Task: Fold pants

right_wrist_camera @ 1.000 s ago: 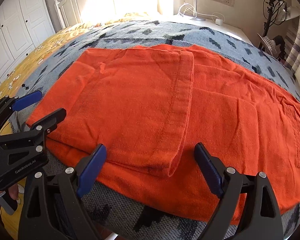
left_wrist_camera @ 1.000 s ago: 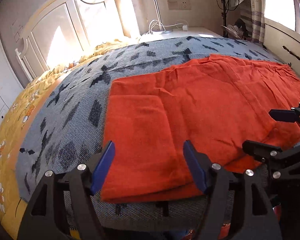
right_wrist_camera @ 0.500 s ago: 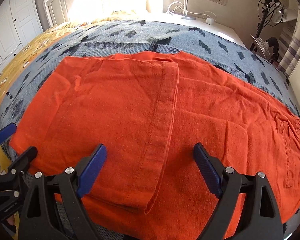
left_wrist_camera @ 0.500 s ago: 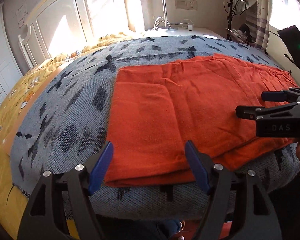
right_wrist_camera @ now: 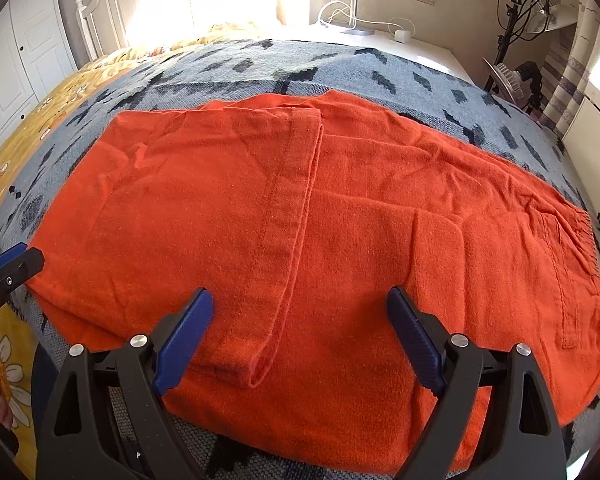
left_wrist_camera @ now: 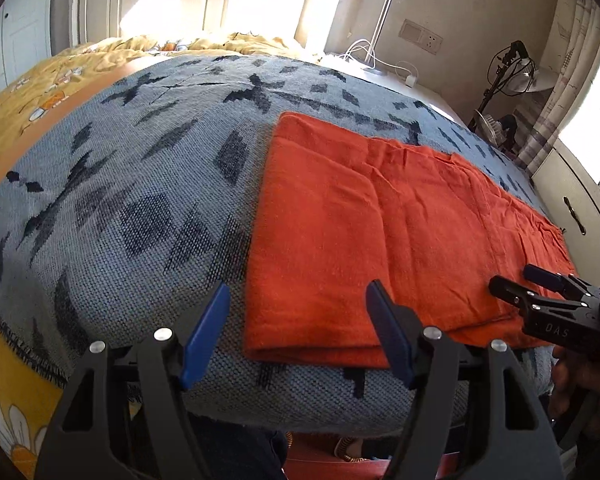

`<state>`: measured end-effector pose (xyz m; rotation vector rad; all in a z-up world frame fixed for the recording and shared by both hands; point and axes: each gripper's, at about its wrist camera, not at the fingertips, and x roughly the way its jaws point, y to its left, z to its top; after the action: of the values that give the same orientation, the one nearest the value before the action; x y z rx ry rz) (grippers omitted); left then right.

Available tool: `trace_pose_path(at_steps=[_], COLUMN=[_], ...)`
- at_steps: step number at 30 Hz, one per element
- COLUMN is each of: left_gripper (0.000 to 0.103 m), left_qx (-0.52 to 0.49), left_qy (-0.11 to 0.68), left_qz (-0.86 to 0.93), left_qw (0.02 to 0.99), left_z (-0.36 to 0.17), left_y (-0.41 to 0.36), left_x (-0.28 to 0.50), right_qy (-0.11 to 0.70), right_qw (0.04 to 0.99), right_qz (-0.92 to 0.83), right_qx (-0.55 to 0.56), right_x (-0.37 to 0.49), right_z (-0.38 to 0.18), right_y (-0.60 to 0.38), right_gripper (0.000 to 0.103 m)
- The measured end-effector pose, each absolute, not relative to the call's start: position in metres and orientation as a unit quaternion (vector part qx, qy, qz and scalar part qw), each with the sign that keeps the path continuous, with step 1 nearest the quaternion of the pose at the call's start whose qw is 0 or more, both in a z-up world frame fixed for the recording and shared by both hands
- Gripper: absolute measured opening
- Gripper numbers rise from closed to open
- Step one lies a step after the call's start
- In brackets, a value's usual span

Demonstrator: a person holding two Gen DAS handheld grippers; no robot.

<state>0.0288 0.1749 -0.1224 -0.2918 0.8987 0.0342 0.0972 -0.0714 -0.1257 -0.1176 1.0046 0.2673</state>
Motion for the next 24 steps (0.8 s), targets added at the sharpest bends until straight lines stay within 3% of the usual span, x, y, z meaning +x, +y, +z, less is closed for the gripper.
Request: trace_pose_path(at_steps=[12,17,24], left_gripper=[0.068,0.068,0.057], left_qx=[-0.172,-0.263,-0.397], left_qy=[0.433,0.419,0.4], left_qz=[-0.005,-0.023,-0.054], left_qw=[0.885,0.869,0.824], left_z=[-0.127,-0.129,-0.141], left_y=[0.179,0.198,0.227], left_x=[0.022,0.013,0.011], right_qy=[0.475,0.464,0.468], right_qw=[0.87,0.876,0.874], right_qz=[0.125,0.127,0.122], right_qx=[-0.048,-0.037,-0.05], right_x=[0.078,0.074,0.08], right_z=[-0.117,-0.104,-0.111], right_y=[-0.09,-0.096,-0.092], right_gripper=[0.086,0.086,0.086])
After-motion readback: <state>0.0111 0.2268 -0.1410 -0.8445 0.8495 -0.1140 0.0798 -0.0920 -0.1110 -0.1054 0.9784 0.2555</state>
